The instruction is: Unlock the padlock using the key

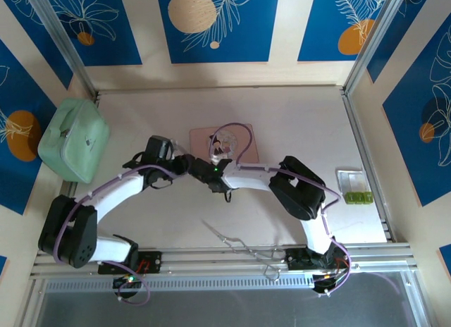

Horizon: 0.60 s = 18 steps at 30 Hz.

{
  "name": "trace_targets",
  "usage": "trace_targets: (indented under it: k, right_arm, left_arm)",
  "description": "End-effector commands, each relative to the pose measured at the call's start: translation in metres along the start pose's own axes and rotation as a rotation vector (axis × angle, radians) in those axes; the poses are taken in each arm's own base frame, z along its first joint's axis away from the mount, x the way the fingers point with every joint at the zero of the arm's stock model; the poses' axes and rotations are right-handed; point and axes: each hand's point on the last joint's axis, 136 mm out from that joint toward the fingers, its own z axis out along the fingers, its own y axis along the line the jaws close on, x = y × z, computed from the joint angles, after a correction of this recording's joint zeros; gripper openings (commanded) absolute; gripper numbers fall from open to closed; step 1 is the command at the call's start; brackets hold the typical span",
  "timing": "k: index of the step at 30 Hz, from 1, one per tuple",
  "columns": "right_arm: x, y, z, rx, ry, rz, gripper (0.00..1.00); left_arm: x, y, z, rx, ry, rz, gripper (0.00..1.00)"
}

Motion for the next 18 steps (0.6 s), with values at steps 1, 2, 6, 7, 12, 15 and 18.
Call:
trace_targets:
  k: [1,2,6,7,12,15,18]
  right_arm:
    - [-0.007,0.024,-0.026,-0.164,-0.063,-0.047,0.57]
    - [-0.007,0.022,-0.028,-0.176,-0.065,-0.043,0.58]
    - [-0.011,0.015,-0.033,-0.21,-0.081,-0.03,0.59]
    - [-0.012,0.012,-0.032,-0.192,-0.08,-0.022,0.6]
    - [-0.012,0.008,-0.022,-0.168,-0.06,-0.008,0.56]
    - [-0.012,0.01,-0.016,-0.216,-0.051,0.01,0.53]
    - [-0.014,0.013,-0.014,-0.304,-0.057,0.035,0.55]
  left_arm:
    - [-0.015,-0.028,-0.001,0.085,-0.025,0.032,0.64]
    - [-0.015,-0.028,-0.001,0.085,-0.024,0.032,0.65]
    - [-0.015,-0.027,0.001,0.086,-0.022,0.027,0.65]
    - [-0.014,-0.027,0.001,0.086,-0.021,0.027,0.65]
    - [-0.014,-0.027,0.001,0.087,-0.021,0.026,0.64]
    - [-0.014,-0.028,0.001,0.095,-0.019,0.025,0.63]
    - [-0.014,-0.028,0.003,0.095,-0.012,0.025,0.62]
